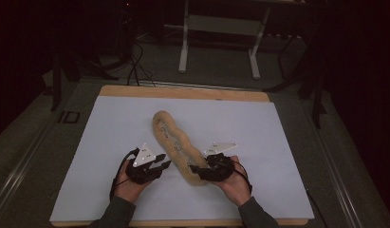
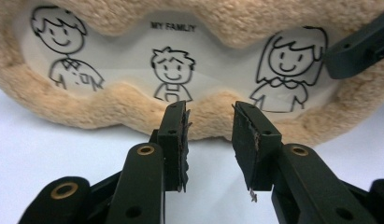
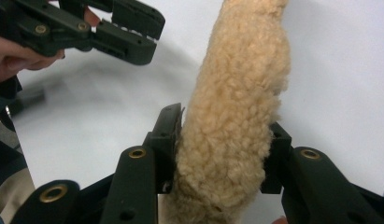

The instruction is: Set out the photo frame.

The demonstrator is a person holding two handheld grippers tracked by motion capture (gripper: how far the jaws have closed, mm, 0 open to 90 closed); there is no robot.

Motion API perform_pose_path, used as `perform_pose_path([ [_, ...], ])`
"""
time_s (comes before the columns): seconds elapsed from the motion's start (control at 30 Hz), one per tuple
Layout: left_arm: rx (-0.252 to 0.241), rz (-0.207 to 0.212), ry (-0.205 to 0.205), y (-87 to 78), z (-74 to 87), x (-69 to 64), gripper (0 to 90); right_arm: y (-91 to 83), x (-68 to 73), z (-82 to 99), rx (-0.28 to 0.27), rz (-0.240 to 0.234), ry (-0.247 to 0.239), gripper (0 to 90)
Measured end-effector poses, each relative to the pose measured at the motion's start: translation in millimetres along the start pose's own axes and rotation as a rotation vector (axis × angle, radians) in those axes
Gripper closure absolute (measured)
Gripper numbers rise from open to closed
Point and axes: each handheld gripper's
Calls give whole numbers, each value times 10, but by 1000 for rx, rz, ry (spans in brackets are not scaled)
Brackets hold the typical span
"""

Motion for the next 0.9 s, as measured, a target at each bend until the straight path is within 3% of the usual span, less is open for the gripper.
perform_pose_path([
  [0.33,-11,-58,-48,-76,22,131,657,-15,12,2,-1,-8,-34,640],
  [0.67,-43,-183,-104,-210,71,329,663,-40,-2,13,1,-16,-66,653],
  [0.9,-78,-227,-160,-268,126,511,662,-53,-3,14,7,-20,-87,657],
])
Point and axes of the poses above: each handheld gripper's, and its own axes: y roughly forward along the jaws, z roughly out of its underside, x roughly to its left, and after that the axes turned 5 degrees about x, right-handed
